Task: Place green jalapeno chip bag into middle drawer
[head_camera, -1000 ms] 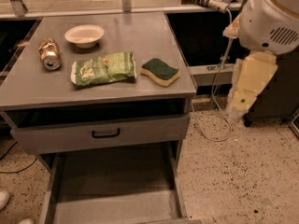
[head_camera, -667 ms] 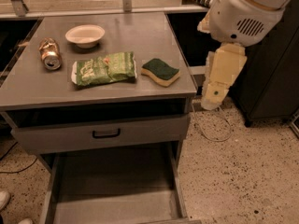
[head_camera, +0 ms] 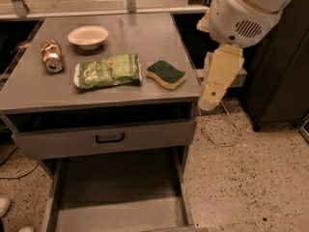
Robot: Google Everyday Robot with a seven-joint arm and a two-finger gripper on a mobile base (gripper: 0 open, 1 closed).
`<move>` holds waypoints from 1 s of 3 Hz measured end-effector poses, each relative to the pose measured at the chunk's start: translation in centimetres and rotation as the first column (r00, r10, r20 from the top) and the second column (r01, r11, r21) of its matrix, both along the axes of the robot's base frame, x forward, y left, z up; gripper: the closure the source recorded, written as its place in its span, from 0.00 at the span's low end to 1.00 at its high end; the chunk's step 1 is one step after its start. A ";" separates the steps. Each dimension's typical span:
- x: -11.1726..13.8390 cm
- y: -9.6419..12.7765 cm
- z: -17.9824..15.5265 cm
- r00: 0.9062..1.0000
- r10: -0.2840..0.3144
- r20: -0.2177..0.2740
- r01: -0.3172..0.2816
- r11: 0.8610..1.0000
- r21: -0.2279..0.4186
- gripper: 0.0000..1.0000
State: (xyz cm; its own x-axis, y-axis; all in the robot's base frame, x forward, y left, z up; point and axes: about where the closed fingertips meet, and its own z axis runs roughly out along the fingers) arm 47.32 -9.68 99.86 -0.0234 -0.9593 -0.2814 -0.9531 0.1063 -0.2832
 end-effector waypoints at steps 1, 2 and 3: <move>2.9 3.5 0.1 0.998 0.047 0.036 -0.049 0.998 0.048 0.00; 7.3 7.9 0.9 0.994 0.095 0.056 -0.099 0.993 0.072 0.00; 7.3 8.0 0.8 0.994 0.095 0.057 -0.099 0.992 0.074 0.00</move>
Offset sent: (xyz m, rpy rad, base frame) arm 0.1235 0.1164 0.0075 0.0794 -0.0466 0.1350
